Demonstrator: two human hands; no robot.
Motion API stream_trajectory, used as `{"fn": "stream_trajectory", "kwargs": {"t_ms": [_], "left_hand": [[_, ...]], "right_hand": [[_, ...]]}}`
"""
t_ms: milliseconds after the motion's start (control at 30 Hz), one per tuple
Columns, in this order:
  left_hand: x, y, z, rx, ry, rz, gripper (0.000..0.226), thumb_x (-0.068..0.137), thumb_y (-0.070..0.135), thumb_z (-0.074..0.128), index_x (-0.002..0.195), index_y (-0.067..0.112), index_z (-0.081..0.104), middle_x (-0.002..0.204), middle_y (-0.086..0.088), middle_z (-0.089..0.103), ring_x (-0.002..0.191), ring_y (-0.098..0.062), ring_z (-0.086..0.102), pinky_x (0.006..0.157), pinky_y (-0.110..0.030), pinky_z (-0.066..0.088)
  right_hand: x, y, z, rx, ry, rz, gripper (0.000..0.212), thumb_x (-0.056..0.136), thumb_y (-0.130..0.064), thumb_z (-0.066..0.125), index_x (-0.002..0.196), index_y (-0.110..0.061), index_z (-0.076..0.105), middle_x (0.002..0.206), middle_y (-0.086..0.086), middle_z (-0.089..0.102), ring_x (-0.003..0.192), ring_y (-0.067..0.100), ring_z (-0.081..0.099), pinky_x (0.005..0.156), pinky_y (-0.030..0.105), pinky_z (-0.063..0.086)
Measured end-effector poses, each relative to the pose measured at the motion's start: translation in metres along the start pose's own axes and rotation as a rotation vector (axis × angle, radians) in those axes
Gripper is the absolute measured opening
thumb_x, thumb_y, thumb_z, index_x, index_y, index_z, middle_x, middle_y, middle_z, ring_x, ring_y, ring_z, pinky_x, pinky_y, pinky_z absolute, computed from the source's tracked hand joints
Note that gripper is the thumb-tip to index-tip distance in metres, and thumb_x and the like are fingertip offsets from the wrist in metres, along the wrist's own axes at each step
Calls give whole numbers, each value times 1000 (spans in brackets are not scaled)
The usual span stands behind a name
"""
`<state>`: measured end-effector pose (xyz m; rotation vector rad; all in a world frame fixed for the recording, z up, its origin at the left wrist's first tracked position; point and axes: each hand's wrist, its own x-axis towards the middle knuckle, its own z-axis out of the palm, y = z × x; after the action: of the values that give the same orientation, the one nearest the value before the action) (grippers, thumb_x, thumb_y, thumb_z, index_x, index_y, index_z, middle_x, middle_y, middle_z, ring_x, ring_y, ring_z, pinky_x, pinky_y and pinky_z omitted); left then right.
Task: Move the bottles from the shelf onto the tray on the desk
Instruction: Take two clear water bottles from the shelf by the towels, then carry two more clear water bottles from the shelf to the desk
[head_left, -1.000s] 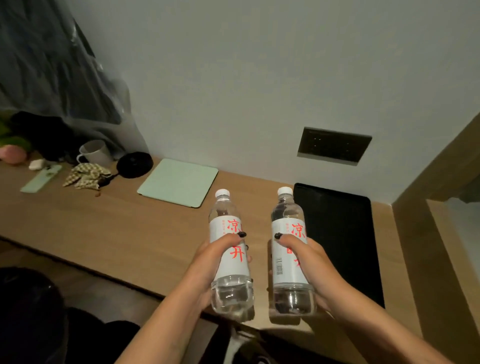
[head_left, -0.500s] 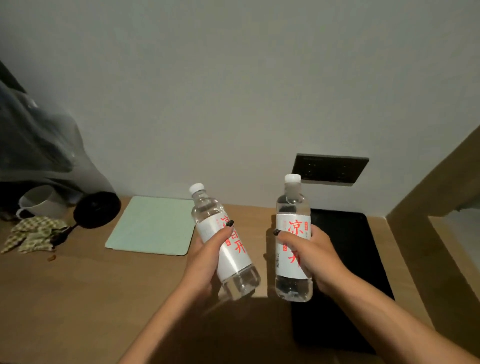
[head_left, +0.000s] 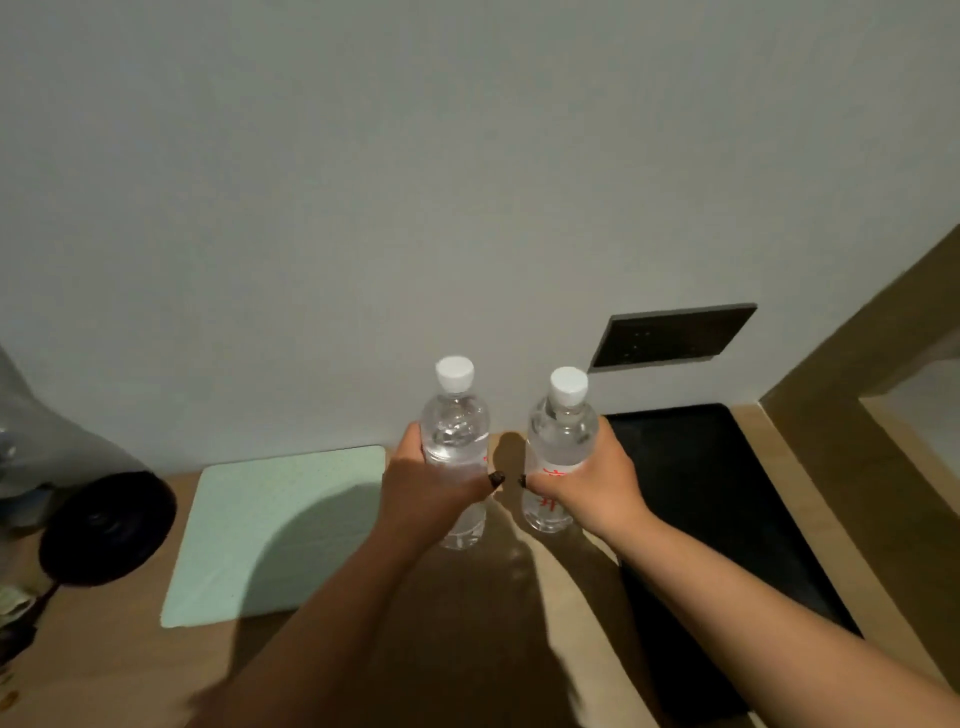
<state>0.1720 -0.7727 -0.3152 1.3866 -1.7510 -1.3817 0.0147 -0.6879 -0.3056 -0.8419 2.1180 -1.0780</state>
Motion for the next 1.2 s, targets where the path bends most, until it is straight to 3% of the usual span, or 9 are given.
{"fn": "stream_trajectory", "kwargs": {"t_ms": [100, 333, 467, 633, 700, 833, 933, 1100, 1200], "left_hand": [[18, -8, 0, 107, -106, 87, 62, 55, 27, 90, 107, 21, 56, 95, 7, 66, 88, -11, 63, 69, -18, 48], [40, -32, 8, 86, -172, 29, 52, 57, 26, 88, 98, 31, 57, 93, 15, 64, 88, -5, 61, 73, -20, 46], [45, -45, 11, 73, -188, 31, 53, 58, 27, 85, 102, 28, 57, 97, 14, 65, 91, -1, 61, 74, -16, 46], [48, -56, 12, 79, -184, 62, 49, 65, 15, 84, 101, 32, 56, 97, 16, 63, 90, 6, 60, 72, 0, 41], [46, -59, 12, 64, -180, 59, 49, 67, 12, 83, 98, 37, 53, 96, 18, 62, 90, 11, 59, 75, -2, 42], [37, -66, 17, 41, -207, 46, 57, 68, 26, 82, 115, 35, 53, 108, 19, 63, 101, 7, 59, 85, -10, 46], [35, -67, 20, 15, -204, 45, 58, 67, 37, 77, 119, 27, 53, 108, 13, 64, 101, 2, 61, 86, -14, 49], [36, -54, 13, 31, -237, 68, 64, 62, 32, 83, 117, 25, 53, 107, 12, 65, 99, -1, 62, 83, -20, 51], [36, -42, 5, 58, -249, 147, 73, 59, 24, 89, 121, 20, 49, 112, 10, 60, 102, -3, 59, 81, -9, 47]], "right_hand": [[11, 3, 10, -3, 14, -7, 73, 60, -15, 85, 121, -23, 47, 109, -7, 58, 102, 11, 56, 85, 26, 44], [31, 23, 25, 6, 36, -6, 71, 63, -11, 85, 124, -20, 49, 119, -1, 60, 112, 15, 57, 94, 30, 48], [36, 34, 28, 49, 75, 11, 69, 61, -12, 86, 118, -23, 49, 113, -3, 61, 107, 12, 58, 88, 24, 47], [39, 44, 29, 71, 96, 7, 66, 62, -9, 85, 114, -26, 48, 106, -7, 61, 102, 10, 60, 89, 27, 49], [40, 48, 29, 83, 111, 5, 67, 61, -8, 85, 116, -22, 50, 108, -2, 62, 104, 14, 61, 92, 32, 50], [41, 51, 30, 81, 86, 23, 72, 60, -9, 85, 122, -17, 48, 111, 1, 62, 106, 17, 61, 94, 37, 51], [39, 50, 30, 92, 71, 38, 78, 60, -9, 86, 126, -18, 45, 114, 1, 61, 108, 16, 59, 95, 34, 50], [33, 44, 23, 80, 17, 67, 84, 63, -11, 86, 133, -19, 40, 122, -2, 56, 115, 14, 53, 93, 26, 43], [24, 37, 13, 78, 0, 64, 84, 64, -13, 85, 133, -25, 39, 126, -7, 52, 119, 10, 48, 97, 26, 39]]}}
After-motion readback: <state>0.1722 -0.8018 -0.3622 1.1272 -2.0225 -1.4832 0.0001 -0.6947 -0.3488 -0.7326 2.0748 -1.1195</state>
